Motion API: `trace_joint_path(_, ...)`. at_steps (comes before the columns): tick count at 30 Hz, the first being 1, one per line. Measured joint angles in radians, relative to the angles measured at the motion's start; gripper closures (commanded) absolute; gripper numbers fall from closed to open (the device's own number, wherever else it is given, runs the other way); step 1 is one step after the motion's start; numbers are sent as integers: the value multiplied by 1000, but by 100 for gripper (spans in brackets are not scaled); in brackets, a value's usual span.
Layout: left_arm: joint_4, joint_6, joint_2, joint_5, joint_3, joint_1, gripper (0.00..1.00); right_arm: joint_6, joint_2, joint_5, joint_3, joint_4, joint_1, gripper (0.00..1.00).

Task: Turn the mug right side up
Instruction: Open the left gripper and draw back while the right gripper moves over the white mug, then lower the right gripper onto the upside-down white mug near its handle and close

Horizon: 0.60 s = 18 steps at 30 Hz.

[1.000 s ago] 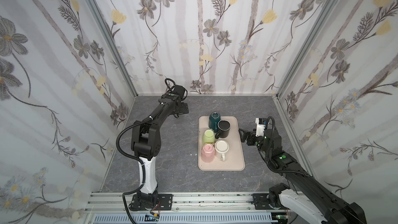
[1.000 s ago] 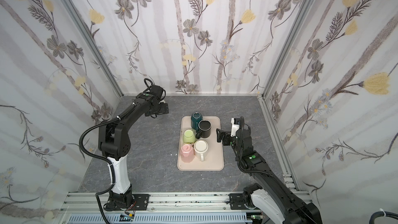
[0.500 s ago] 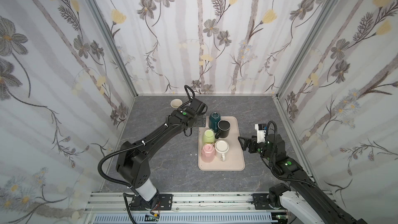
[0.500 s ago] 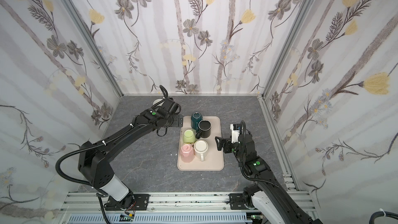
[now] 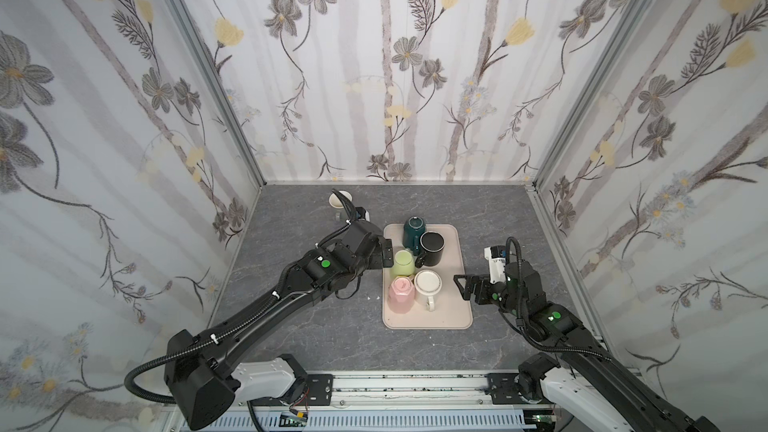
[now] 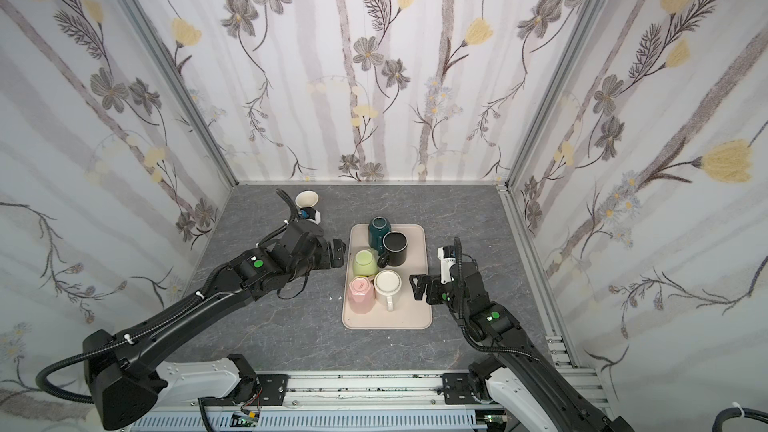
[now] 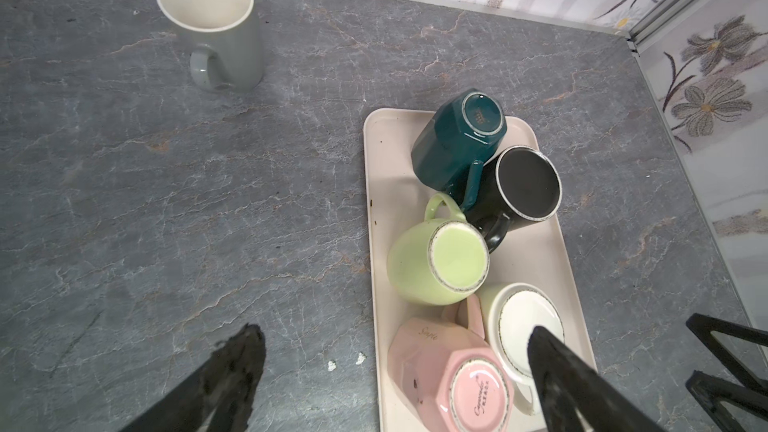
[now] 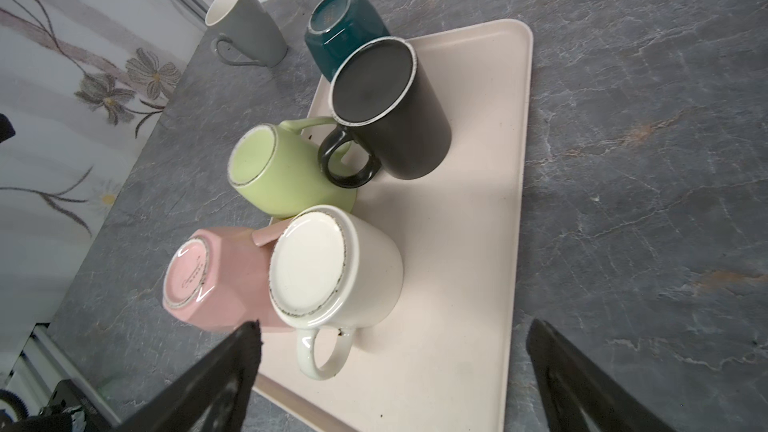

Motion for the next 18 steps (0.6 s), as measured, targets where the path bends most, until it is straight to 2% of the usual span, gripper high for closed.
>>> trace_joint_path(8, 6, -27, -69, 4, -30, -1, 0, 77, 66, 69, 52, -21, 154, 1)
trace_joint_path(12, 6, -31, -81, 7, -39, -1, 0, 99, 101, 92, 61, -33, 214, 7)
trace_joint_path(18, 10, -35, -68, 36, -48, -1, 0, 120, 71, 121, 53, -65, 270, 15)
